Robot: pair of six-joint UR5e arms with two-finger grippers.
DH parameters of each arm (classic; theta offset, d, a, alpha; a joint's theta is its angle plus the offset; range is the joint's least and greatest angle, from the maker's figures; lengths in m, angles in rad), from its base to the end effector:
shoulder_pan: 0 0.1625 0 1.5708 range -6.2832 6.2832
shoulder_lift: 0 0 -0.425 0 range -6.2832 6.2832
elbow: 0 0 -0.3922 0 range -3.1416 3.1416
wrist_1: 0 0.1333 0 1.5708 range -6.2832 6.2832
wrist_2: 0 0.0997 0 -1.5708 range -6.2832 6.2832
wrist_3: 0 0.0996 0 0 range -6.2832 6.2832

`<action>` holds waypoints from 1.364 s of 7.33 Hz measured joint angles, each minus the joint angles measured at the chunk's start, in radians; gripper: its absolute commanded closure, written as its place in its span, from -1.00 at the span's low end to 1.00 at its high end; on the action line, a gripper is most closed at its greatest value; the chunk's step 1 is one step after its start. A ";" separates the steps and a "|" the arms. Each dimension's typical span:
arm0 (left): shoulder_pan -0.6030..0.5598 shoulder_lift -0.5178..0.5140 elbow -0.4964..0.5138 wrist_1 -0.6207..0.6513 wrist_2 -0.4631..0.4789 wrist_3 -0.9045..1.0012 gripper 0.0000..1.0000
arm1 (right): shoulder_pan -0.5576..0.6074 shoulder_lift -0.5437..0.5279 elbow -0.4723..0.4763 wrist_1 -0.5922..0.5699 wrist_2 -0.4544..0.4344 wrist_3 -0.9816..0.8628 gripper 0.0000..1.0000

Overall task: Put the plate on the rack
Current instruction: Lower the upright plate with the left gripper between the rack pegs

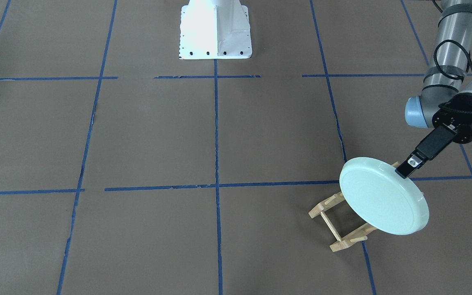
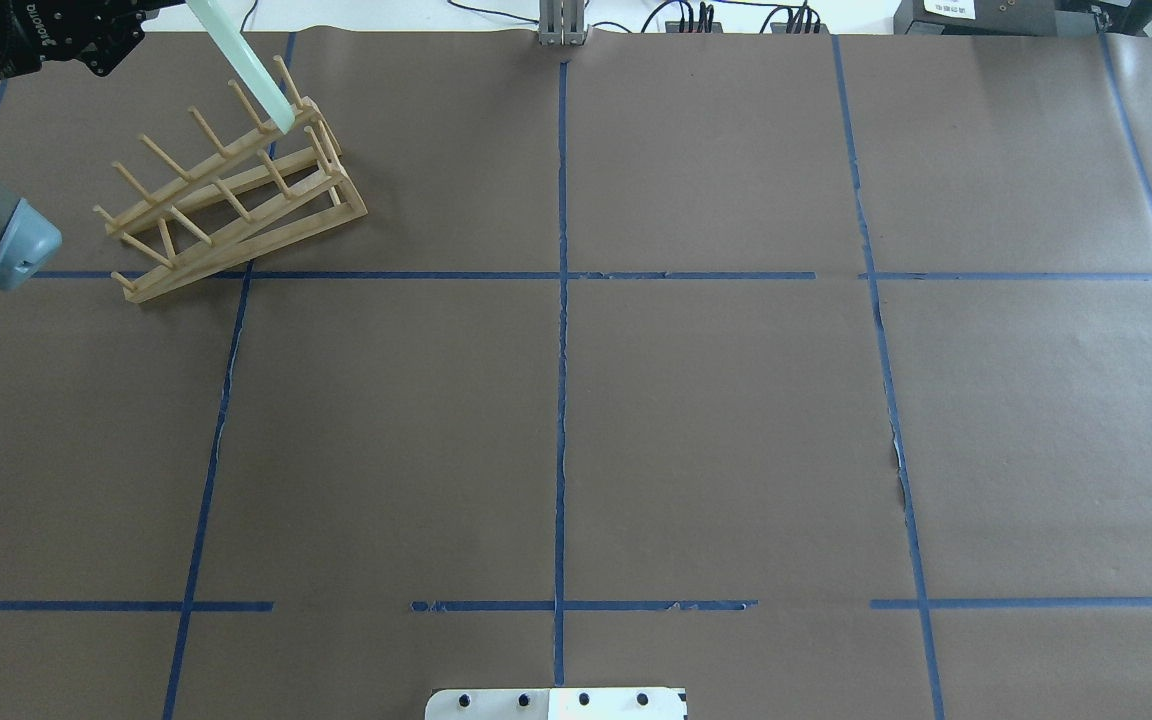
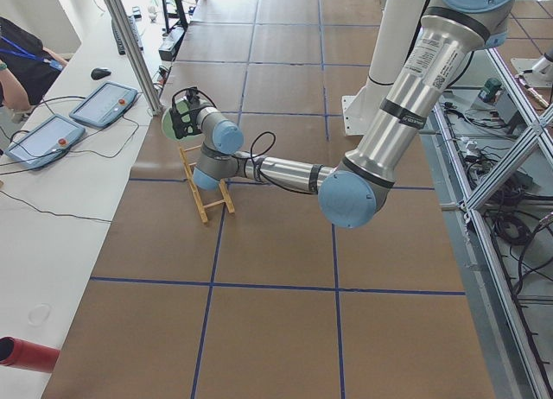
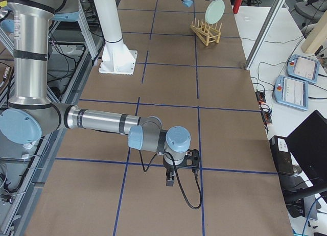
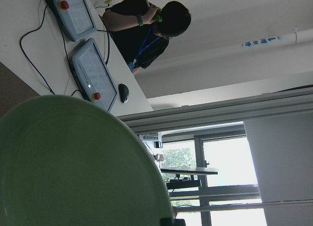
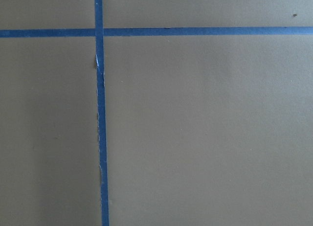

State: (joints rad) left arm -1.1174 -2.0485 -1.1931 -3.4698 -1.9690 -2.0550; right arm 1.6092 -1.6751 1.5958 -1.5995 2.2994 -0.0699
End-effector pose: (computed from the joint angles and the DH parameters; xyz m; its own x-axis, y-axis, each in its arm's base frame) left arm 0.1899 -0.6058 0.3719 -0.4748 -0.0052 -0.8801 0.5120 0.8118 -0.2810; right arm 0.0837 -0.4349 0.7009 0.7437 0.0307 0.6679 0.0138 0.9980 -0.0613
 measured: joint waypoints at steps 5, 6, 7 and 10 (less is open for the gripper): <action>0.054 0.005 0.027 -0.001 0.058 0.035 1.00 | 0.000 0.000 0.000 0.001 0.000 -0.001 -1.00; 0.059 0.007 0.034 0.000 0.061 0.042 1.00 | 0.000 0.000 0.000 0.001 0.000 -0.001 -1.00; 0.063 0.010 0.040 0.000 0.062 0.049 1.00 | 0.000 0.000 0.000 0.000 0.000 -0.001 -1.00; 0.072 0.014 0.050 0.000 0.062 0.067 1.00 | 0.000 0.000 0.000 0.000 0.000 -0.001 -1.00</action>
State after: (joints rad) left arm -1.0457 -2.0346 -1.1427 -3.4699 -1.9068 -1.9877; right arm 1.6092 -1.6751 1.5954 -1.5992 2.2994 -0.0706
